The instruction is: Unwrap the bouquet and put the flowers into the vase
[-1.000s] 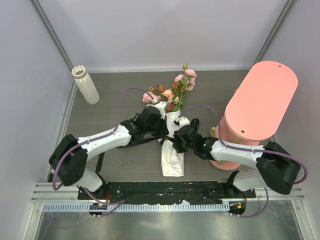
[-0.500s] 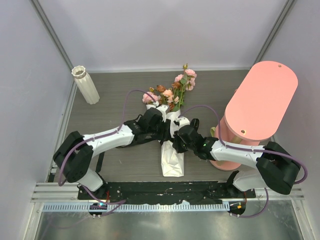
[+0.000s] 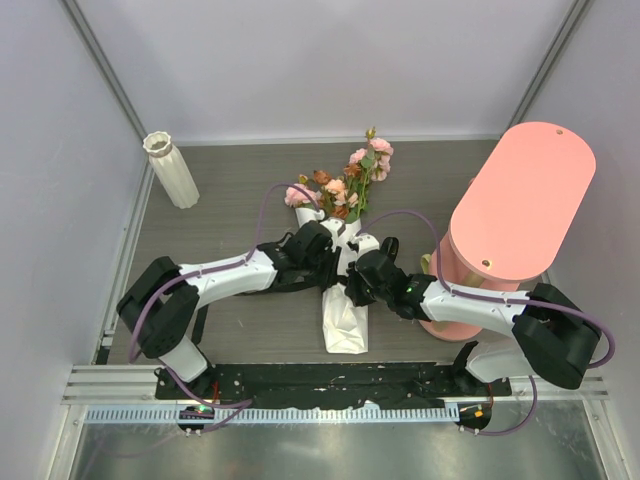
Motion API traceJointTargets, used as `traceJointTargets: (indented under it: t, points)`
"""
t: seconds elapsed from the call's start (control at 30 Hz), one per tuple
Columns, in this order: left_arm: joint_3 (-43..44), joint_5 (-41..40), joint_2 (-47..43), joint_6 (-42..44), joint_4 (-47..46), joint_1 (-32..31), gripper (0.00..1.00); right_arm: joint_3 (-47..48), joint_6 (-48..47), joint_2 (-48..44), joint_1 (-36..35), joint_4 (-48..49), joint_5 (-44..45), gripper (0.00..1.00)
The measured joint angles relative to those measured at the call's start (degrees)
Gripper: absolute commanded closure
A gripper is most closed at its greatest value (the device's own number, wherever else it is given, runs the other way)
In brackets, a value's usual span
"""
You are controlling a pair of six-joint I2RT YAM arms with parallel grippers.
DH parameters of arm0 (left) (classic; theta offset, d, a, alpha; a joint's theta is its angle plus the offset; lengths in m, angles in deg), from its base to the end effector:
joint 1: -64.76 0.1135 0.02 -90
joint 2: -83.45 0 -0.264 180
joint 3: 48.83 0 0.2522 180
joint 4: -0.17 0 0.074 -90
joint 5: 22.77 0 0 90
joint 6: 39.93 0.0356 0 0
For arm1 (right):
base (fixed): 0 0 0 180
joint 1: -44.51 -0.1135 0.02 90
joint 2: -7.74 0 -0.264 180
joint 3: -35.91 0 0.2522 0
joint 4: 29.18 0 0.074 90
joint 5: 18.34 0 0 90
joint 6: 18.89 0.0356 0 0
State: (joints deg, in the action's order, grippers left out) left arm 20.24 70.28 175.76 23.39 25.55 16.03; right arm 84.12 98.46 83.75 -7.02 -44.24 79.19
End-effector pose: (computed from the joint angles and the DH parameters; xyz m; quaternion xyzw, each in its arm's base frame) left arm 0.2194 -0.2529 0.1956 0.1881 0.9161 -0.2357 0.2642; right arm 0.1650 0.2002 0.1777 -0.1659 0.8998 0.2070 0.3464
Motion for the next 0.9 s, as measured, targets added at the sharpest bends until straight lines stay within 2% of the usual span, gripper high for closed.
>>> traceJointTargets:
  t: [0.17,0.43,0.5,0.63,0.77,0.9]
  points:
    - [0.0,-2.21,0.0,0.0,0.07,-0.35,0.87,0.0,-0.02,0.04,0.02,0.0,0.0,0.99]
    - [0.0,-5.03,-4.42,-0.46,1.38,-0.48,0.93,0.02,0.02,0.55,0.02,-0.02,0.11,0.99]
    - [0.0,-5.18,-6.1,-0.76,1.51,-0.5,0.97,0.02,0.02,0.55,0.0,0.04,0.11,0.99]
    - [0.0,-5.62,-7.76,-1.33,1.79,-0.5,0.97,0.04,0.02,0.94,0.0,0.13,0.11,0.99]
    - [0.0,-6.05,-7.96,-1.53,2.49,-0.5,0.91,0.04,0.02,1.18,0.0,0.17,0.11,0.99]
    - [0.0,-6.67,-8.76,-1.75,2.6,-0.5,1.0,0.04,0.04,1.2,0.0,0.15,0.09,0.99]
